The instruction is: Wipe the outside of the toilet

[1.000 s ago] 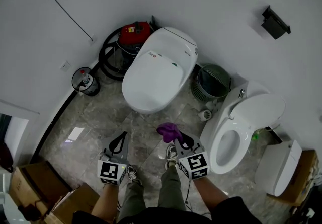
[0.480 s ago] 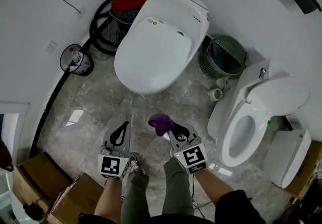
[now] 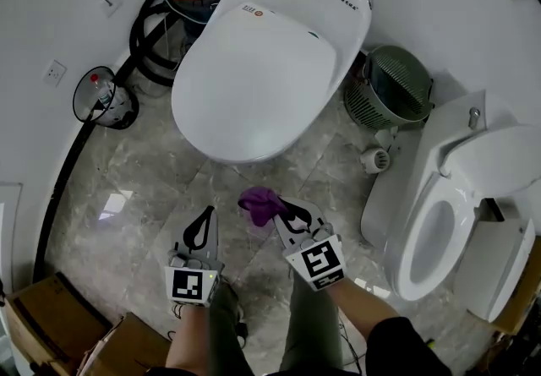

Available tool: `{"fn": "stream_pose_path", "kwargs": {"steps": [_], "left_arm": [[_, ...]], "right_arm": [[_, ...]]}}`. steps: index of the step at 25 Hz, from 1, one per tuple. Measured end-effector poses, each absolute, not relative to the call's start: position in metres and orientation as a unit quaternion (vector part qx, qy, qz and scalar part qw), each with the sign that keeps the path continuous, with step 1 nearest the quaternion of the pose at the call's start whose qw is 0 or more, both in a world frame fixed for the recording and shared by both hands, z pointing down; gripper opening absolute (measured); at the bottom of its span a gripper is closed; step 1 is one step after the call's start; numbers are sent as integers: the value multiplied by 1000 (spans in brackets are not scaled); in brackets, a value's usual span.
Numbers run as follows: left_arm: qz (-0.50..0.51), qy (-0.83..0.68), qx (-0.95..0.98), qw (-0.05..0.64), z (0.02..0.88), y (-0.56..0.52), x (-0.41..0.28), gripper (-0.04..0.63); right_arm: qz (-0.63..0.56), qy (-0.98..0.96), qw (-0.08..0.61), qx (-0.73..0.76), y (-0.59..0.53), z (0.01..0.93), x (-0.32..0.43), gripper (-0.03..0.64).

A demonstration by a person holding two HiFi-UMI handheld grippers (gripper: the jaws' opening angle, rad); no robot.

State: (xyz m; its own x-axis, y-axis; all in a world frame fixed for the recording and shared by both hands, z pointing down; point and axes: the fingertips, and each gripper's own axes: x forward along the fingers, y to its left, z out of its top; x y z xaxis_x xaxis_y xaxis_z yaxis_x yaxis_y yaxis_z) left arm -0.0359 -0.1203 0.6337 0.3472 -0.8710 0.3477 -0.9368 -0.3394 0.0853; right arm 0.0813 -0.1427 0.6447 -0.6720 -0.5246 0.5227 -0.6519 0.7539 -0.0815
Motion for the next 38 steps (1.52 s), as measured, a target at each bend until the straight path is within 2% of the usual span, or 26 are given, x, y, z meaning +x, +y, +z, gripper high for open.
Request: {"fn": "stream_pose_path", "kwargs": {"steps": [8,14,22,28,38], "left_arm": [[121,-550,820,103,729,-143,-42,6],[111,-530,836,84,769,-164,-31,6],[100,-536,834,84,792,-184,-35,6],[98,-539,835,55,783,-202,-30,6],[102,-527,841,71,796,-191,-9,6]], "right_arm": [[121,-919,206,313,-165,735,65,40],[98,-933,187,293,-192,766,64,40],[54,-937,194,286,-216,777,73,40],[52,-936,189,293,-231,781,92,40],[27,-921,207,330,-271,783,144,43]]}}
